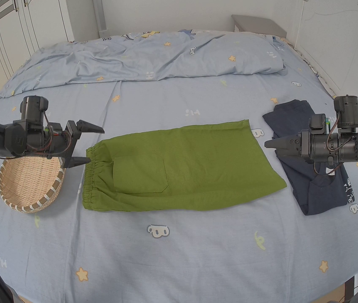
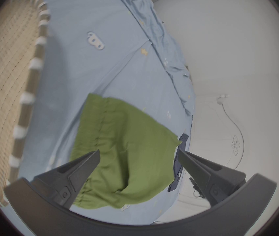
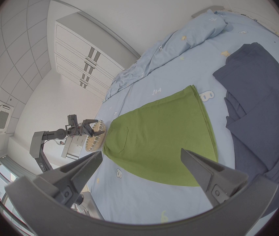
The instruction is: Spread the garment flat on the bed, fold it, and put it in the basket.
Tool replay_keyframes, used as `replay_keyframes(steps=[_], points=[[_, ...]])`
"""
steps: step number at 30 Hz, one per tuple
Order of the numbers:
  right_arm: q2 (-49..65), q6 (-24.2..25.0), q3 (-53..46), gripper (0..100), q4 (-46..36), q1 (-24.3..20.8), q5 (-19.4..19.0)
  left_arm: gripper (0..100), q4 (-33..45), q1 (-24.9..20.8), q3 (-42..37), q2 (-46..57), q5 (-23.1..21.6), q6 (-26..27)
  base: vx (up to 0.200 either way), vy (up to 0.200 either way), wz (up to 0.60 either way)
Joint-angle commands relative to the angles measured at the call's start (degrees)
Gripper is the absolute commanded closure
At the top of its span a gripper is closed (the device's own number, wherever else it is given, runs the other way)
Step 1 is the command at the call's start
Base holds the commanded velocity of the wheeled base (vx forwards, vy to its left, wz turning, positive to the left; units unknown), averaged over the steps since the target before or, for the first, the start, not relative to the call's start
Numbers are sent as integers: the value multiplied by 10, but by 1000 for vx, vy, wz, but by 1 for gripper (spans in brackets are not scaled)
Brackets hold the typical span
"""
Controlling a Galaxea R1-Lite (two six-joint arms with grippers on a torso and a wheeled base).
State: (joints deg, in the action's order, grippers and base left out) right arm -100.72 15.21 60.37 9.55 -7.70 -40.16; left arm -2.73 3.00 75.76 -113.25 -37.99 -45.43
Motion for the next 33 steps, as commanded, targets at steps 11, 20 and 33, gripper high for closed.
replay_keyframes(steps=[11, 20, 33], points=[[7, -4, -14, 0, 2, -20, 0, 0, -266, 40, -290, 22, 5, 72, 0, 0, 0], [7, -4, -14, 0, 3, -19, 0, 0, -267, 35, -287, -13, 5, 88, 0, 0, 0], [2, -4, -14, 0, 3, -24, 0, 0, -278, 29, -292, -20, -4, 119, 0, 0, 0]])
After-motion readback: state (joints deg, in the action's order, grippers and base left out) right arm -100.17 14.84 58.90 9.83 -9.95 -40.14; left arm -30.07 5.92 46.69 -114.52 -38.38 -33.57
